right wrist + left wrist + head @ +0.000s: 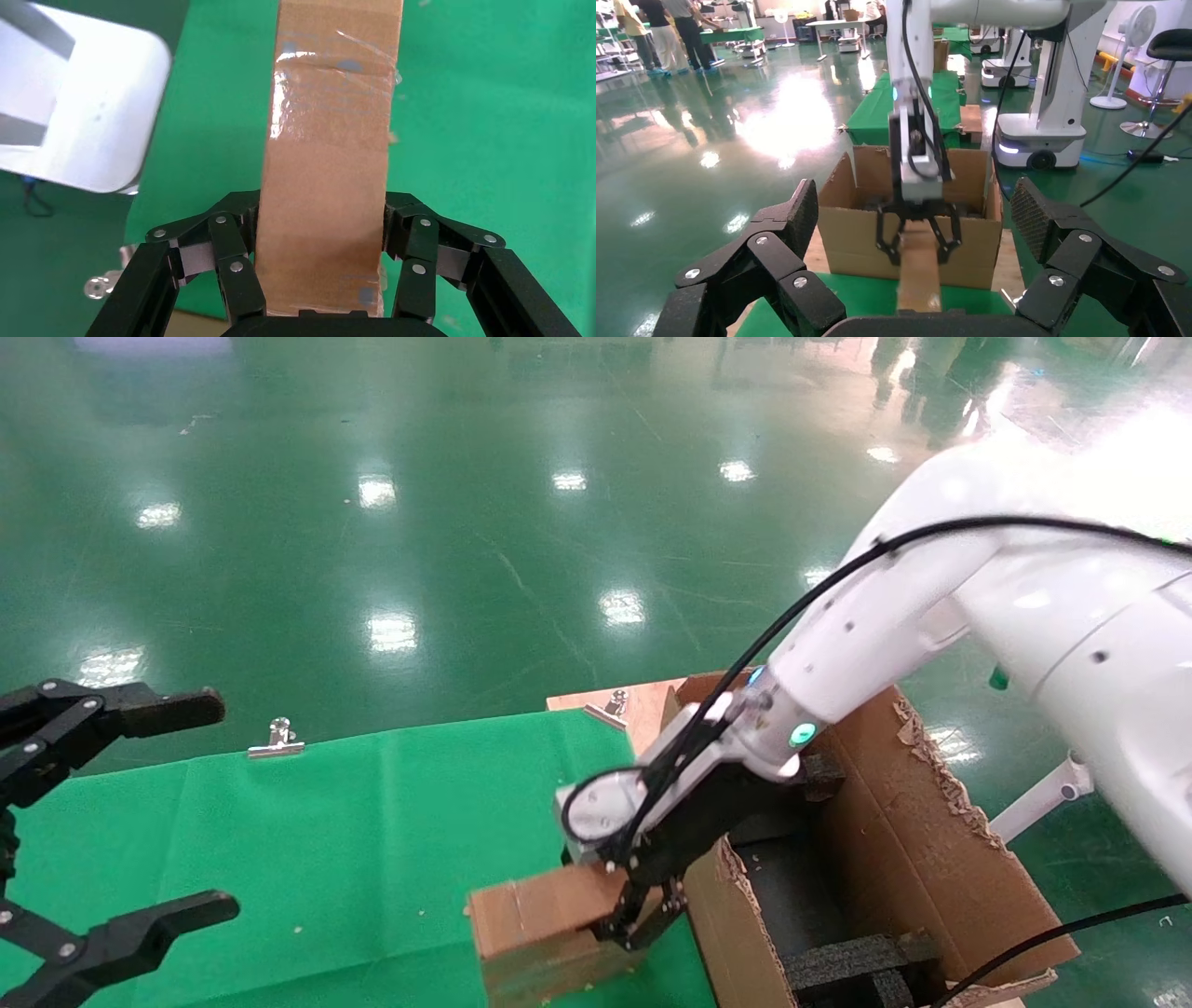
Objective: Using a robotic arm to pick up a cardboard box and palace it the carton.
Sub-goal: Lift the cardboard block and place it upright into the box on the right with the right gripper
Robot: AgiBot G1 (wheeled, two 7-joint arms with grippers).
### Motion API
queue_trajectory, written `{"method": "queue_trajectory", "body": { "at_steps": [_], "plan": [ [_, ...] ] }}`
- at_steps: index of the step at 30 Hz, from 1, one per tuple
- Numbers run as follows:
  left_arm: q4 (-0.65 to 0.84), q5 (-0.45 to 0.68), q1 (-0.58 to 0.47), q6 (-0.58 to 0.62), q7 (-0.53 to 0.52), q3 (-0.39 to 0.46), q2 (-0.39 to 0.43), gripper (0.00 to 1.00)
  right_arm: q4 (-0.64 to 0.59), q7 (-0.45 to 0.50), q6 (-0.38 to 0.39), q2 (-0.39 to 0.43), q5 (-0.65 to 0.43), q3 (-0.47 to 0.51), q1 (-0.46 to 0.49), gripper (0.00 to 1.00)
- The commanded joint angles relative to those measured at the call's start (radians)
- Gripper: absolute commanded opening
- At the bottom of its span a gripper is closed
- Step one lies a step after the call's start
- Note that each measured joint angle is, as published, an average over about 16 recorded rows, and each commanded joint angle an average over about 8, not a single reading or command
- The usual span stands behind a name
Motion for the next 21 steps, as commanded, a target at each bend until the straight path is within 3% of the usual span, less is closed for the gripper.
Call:
{"method": "queue_trajectory", "body": {
  "at_steps": [1, 13, 21],
  "plan": [
    [0.0, 0.0, 0.0, 0.0, 0.0, 0.0, 0.0, 1.0, 0.003, 0.005, -0.004, 0.014, 0.024, -0.002, 0.018, 0.0],
    [0.0, 0.0, 0.0, 0.0, 0.0, 0.0, 0.0, 1.0, 0.035, -0.033, -0.012, 0.128, 0.186, -0.099, 0.259, 0.0],
    [0.0, 0.0, 0.0, 0.0, 0.0, 0.0, 0.0, 1.0, 0.018, -0.068, -0.011, 0.188, 0.254, -0.213, 0.366, 0.0]
  ]
}}
